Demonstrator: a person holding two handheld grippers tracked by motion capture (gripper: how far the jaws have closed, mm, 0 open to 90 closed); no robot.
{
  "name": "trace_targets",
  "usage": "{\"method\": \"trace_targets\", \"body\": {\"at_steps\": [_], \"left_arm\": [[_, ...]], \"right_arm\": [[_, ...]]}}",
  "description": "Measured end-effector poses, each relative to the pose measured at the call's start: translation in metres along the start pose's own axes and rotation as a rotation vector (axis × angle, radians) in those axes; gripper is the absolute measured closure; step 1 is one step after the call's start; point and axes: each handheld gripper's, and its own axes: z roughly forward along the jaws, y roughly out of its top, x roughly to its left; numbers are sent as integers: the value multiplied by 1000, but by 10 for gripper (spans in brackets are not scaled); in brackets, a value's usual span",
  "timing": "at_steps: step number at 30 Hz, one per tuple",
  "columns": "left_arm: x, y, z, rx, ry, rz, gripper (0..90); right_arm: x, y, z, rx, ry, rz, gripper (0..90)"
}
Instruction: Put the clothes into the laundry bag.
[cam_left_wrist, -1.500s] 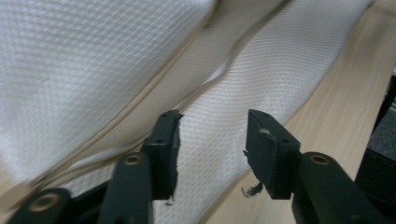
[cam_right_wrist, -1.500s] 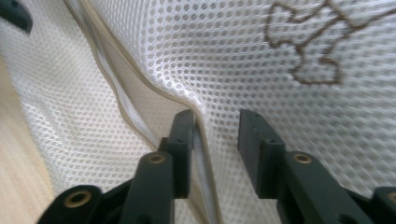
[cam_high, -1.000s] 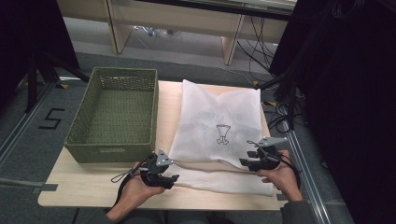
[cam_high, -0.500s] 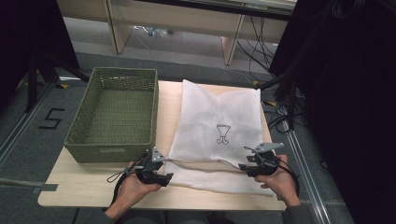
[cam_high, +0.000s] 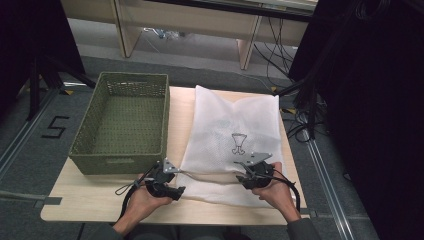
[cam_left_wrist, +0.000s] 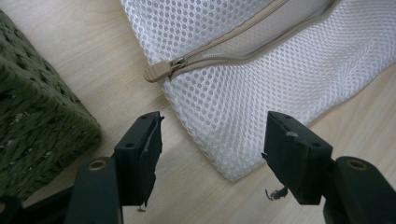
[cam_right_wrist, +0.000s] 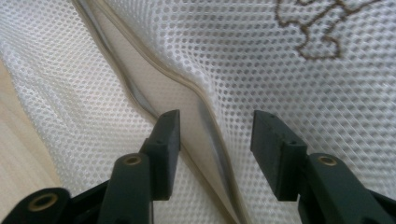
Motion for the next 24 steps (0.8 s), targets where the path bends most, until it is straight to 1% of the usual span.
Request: {"method": "trace_targets", "body": {"at_steps": [1, 4, 5, 6, 7, 8, 9, 10, 11, 12, 13, 17, 18, 19, 20, 23, 24], "left_arm": [[0, 0, 0, 0, -1, 0, 371], [0, 0, 1, 4, -2, 1, 369], [0, 0, 2, 5, -2, 3, 369], [0, 0, 2, 6, -2, 4, 368], [0, 0, 2, 6, -2, 3, 367], [0, 0, 2, 5, -1, 1, 366], [1, 0, 2, 5, -1, 0, 365], [1, 0, 2, 1, 1, -5, 364], [1, 0, 2, 0, 2, -7, 364], [1, 1, 2, 0, 0, -8, 363], [2, 0, 2, 0, 0, -8, 362], [3, 0, 4, 9, 0, -6, 360], [3, 0, 4, 10, -1, -8, 360], [3, 0, 5, 8, -3, -11, 359], [3, 0, 6, 7, -4, -14, 359], [2, 1, 6, 11, -6, -8, 358], [2, 1, 6, 11, -7, -7, 357]], "right_arm": [[1, 1, 2, 6, 6, 14, 555], [3, 5, 8, 21, 1, -3, 583], [4, 6, 9, 21, 6, -6, 611], [4, 8, 10, 17, 1, -16, 639], [4, 9, 11, 17, 8, -39, 646], [5, 11, 12, 19, 11, -32, 658], [6, 12, 13, 21, 2, -50, 680], [6, 14, 13, 18, 7, -60, 703], [7, 15, 13, 22, 8, -47, 726], [7, 15, 14, 20, 14, -58, 742], [7, 16, 14, 27, 9, -51, 760], [7, 16, 13, 25, 15, -57, 829], [6, 15, 13, 25, 24, -67, 837], [6, 15, 12, 24, 30, -54, 846], [6, 14, 11, 25, 24, -54, 853], [5, 14, 7, 11, 29, -55, 865], [5, 14, 5, 2, 29, -37, 866]]}}
